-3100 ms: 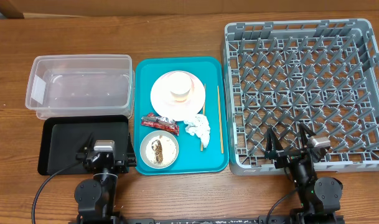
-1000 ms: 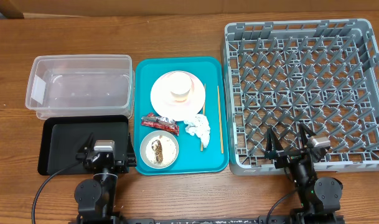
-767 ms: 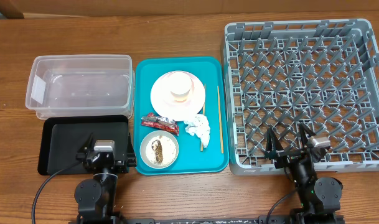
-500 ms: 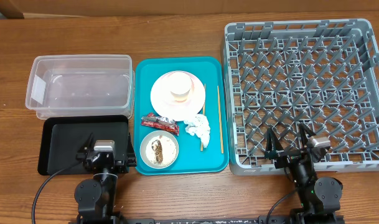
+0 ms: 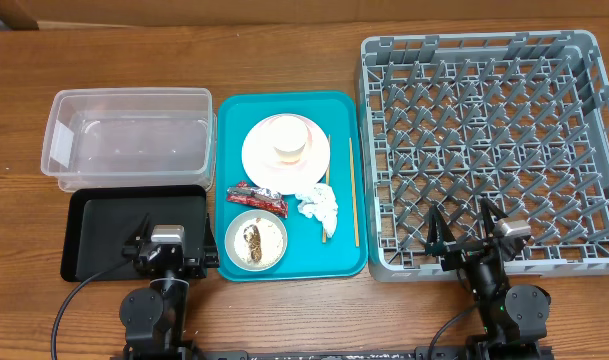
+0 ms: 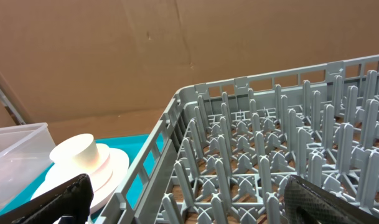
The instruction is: Sort waste into correct bins and load items into the dishwasher
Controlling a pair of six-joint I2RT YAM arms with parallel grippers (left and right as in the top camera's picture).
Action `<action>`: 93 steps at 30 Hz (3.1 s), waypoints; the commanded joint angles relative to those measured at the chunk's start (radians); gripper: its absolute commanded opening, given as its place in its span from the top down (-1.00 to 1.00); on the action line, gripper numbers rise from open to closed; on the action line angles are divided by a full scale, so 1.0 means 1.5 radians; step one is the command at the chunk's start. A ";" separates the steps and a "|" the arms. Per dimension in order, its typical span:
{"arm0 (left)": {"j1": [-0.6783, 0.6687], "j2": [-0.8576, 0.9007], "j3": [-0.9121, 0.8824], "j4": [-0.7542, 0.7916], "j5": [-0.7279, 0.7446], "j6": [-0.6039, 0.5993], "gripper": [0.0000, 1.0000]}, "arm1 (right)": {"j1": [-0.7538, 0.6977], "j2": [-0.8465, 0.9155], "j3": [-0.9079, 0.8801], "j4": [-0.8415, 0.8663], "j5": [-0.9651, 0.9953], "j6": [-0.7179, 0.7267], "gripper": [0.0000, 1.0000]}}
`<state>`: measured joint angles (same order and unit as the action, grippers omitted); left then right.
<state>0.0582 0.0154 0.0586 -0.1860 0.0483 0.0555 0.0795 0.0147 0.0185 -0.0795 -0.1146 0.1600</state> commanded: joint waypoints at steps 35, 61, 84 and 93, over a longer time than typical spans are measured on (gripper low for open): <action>-0.005 0.453 0.729 -0.556 0.260 -0.116 -1.00 | 0.003 -0.008 -0.007 0.003 0.006 -0.002 -1.00; -0.015 0.838 0.890 -0.786 0.189 -0.272 0.92 | 0.003 -0.008 -0.007 0.003 0.006 -0.002 -1.00; -0.358 0.910 0.691 -0.546 0.011 -0.477 0.92 | 0.003 -0.008 -0.007 0.003 0.006 -0.002 -1.00; -0.450 1.015 0.691 -0.528 -0.015 -0.476 0.73 | 0.003 -0.008 -0.007 0.003 0.006 -0.002 -1.00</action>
<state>-0.5945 1.4929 1.1015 -0.9787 0.0620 -0.6453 0.0795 0.0147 0.0185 -0.0795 -0.1143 0.1600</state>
